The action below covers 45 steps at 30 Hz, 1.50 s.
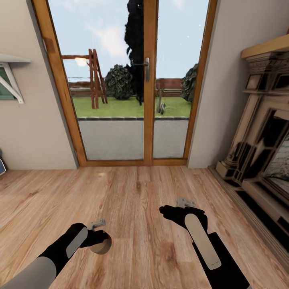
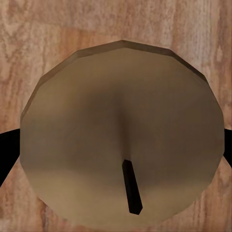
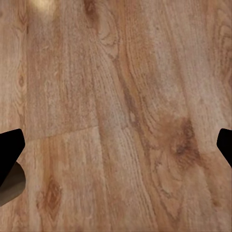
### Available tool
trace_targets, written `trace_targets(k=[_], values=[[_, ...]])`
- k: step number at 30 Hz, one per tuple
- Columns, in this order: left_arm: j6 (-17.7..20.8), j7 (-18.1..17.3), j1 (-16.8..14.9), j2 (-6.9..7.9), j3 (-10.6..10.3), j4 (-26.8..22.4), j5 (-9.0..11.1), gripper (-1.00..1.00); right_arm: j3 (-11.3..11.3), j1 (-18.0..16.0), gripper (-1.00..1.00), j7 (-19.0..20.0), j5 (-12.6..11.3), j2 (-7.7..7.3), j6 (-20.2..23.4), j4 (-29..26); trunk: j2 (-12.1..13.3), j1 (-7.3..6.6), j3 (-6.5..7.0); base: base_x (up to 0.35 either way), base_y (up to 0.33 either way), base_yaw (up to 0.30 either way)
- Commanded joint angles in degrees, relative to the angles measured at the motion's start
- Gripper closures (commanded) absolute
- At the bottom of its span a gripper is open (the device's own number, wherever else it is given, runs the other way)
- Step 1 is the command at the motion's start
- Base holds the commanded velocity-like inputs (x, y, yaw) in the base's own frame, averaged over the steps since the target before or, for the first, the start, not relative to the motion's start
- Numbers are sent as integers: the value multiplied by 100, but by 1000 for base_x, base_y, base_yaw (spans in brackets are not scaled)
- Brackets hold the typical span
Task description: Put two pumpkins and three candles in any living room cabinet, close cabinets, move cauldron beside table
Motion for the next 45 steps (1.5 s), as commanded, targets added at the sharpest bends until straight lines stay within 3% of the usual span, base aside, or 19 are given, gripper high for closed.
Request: trace_targets(k=[1,13,45], values=[[9,49,-4,8,-37,-12,56,100,3,-5,-100,-59,-51,1,12,-6,-3,-1,-16,0,0,0],[5,49,-4,7,-38,-12,54,100,9,-5,-100,-54,-47,-1,6,-38,398,-221,59,0,0,0],[3,49,-4,12,-34,9,63,100,-3,-5,-100,-51,-49,-8,-30,28,1682,-924,627,0,0,0]])
